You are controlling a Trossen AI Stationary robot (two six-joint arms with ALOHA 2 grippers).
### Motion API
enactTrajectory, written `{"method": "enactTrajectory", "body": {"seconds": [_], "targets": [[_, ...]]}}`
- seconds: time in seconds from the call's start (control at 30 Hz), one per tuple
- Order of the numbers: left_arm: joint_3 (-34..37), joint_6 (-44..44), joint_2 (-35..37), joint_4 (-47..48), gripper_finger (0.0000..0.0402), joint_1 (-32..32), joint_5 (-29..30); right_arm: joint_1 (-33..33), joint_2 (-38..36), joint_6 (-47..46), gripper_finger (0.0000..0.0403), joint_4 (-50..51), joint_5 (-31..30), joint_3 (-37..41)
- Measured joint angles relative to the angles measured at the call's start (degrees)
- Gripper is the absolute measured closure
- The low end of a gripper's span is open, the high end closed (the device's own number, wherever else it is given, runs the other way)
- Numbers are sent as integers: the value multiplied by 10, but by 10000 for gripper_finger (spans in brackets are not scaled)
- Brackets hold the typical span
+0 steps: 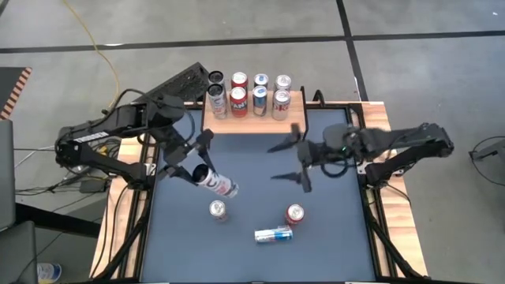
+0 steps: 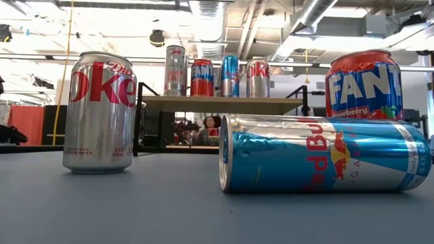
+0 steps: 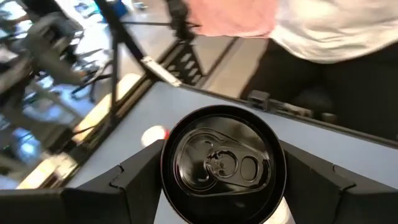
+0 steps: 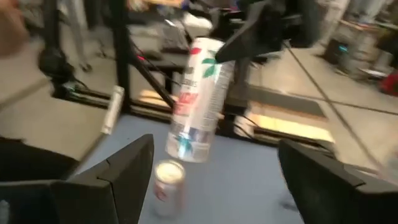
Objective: Place canned beverage on shelf
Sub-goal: Put the black soda can on the shelf
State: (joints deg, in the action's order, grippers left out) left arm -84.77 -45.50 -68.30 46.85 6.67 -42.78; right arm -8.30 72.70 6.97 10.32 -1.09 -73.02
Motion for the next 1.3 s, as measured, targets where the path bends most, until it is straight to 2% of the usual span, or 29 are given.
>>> {"method": "enactTrajectory", "body": {"seconds": [0.13,0.33,0.7,0.9,1.13,1.3], "targets": [[0,-23,-4,21,145,-24,0,6,33,-41,71,-84,62,30],[0,-51,-28,36,145,-48,5,-26,93,-55,71,-94,98,-1],[0,-65,-74,68,145,-97,50,-24,211,-85,71,-101,131,-56],[0,-88,-75,69,145,-154,62,-18,256,-92,71,-126,196,-74],[0,-116,-75,61,145,-217,124,4,307,-132,71,-210,280,-76],[0,-134,-75,58,145,-241,184,8,312,-129,71,-235,283,-76]]}}
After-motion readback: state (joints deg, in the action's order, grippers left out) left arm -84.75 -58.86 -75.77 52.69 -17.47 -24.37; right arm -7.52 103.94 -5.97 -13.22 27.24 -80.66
